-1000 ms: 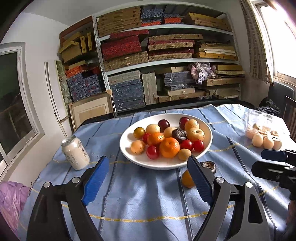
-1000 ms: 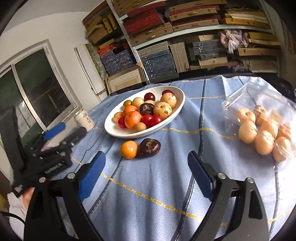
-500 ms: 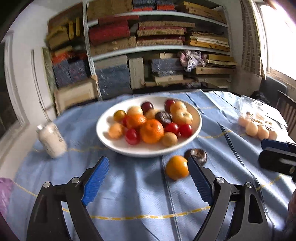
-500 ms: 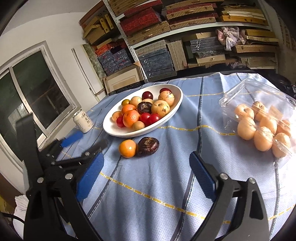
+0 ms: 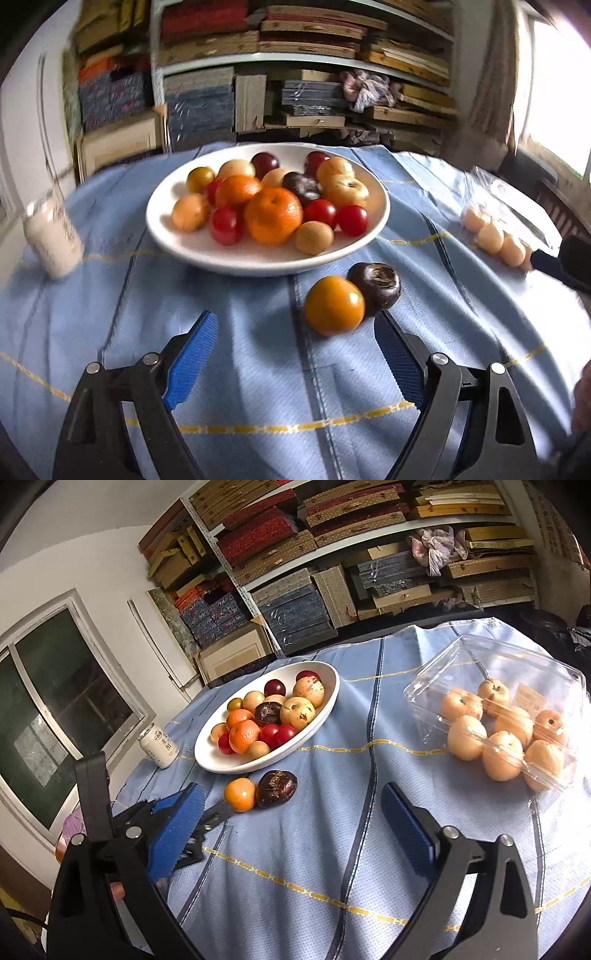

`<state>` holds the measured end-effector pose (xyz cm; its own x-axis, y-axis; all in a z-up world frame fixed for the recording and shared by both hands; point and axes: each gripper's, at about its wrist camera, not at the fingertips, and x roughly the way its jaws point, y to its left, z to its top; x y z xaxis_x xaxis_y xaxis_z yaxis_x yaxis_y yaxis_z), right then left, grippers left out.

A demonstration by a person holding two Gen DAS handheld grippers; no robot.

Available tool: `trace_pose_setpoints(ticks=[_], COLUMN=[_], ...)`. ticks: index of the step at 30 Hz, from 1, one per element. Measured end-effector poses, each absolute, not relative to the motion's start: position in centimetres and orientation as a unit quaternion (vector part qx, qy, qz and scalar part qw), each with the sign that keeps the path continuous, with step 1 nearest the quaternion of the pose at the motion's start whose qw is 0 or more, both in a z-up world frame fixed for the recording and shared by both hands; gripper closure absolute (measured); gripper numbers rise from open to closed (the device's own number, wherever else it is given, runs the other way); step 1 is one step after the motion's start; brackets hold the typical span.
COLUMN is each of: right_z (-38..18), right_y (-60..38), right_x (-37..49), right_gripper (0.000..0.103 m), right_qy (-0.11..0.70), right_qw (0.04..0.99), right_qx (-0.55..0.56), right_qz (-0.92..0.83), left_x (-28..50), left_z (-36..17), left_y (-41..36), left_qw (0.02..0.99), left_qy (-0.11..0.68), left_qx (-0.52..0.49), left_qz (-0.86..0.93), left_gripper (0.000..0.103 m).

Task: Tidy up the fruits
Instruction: 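Move the left tool onto the orange fruit and grasp it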

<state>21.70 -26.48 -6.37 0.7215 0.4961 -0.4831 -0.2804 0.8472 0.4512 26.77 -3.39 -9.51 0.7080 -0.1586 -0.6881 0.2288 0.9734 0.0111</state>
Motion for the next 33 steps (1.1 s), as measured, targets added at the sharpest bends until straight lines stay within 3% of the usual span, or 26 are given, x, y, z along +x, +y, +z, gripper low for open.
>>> trace_pose_setpoints(ticks=[17, 23, 29, 33], right_z=[-6.3, -6.7, -6.7, -6.8], right_y=[-26.1, -25.8, -26.0, -25.5], right_x=[21.5, 21.8, 21.8, 21.9], right_gripper=[0.009, 0.009, 0.009, 0.009], right_qy=[0.307, 0.314, 0.314, 0.318], right_qw=[0.908, 0.907, 0.906, 0.906], right_qx=[0.177, 0.173, 0.176, 0.166], right_qz=[0.224, 0.220, 0.222, 0.226], left_x=[27.1, 27.8, 28.4, 28.7], left_z=[-9.9, -9.6, -9.9, -10.3], left_y=[-0.4, -3.0, -2.6, -2.2], left_qw=[0.918, 0.921, 0.917, 0.910], left_qy=[0.384, 0.370, 0.384, 0.399], left_qx=[0.079, 0.102, 0.080, 0.070], left_qz=[-0.054, -0.062, -0.078, -0.091], left_gripper=[0.016, 0.016, 0.031, 0.048])
